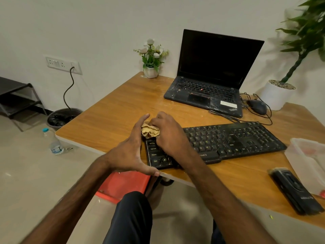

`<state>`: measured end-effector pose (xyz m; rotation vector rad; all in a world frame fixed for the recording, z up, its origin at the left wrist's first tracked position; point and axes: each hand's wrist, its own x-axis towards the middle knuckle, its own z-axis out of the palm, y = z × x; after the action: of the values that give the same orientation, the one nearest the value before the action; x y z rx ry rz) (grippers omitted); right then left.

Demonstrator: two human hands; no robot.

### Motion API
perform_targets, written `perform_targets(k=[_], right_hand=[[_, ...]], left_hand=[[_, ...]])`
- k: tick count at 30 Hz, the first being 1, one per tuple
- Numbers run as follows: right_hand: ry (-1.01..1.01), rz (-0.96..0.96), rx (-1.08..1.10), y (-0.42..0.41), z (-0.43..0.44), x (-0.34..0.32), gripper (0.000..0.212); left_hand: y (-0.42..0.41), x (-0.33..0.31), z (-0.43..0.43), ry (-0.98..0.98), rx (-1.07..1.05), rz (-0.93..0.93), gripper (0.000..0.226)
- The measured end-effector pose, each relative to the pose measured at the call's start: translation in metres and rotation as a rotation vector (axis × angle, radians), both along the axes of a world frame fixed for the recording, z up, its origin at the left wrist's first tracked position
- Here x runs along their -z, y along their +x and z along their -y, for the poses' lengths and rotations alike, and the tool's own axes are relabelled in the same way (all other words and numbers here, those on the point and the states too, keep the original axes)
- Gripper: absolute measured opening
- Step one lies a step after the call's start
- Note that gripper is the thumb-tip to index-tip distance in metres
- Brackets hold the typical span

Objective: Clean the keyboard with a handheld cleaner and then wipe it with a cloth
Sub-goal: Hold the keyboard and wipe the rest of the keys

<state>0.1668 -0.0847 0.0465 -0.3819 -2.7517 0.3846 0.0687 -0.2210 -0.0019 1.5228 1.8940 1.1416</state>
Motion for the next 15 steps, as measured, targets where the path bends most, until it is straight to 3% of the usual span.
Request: perform_targets(k=[7,11,15], right_hand=[[0.081,0.014,0.028,0.002,-0.008,-0.006,0.04],[0.023,0.052,-0.136,0.009,0.006,-0.007,0.036],[0.15,0.082,-0.113,0.006,0.004,-0.01,0.054]], left_hand=[[-0.002,0.003,-0.003,0.007,0.019,0.01,0.155],[-0.002,0.005,-0.004,0.025,0.0,-0.001,0.158],[-0.001,0.003,-0.003,0.031,0.01,0.038,0.157]])
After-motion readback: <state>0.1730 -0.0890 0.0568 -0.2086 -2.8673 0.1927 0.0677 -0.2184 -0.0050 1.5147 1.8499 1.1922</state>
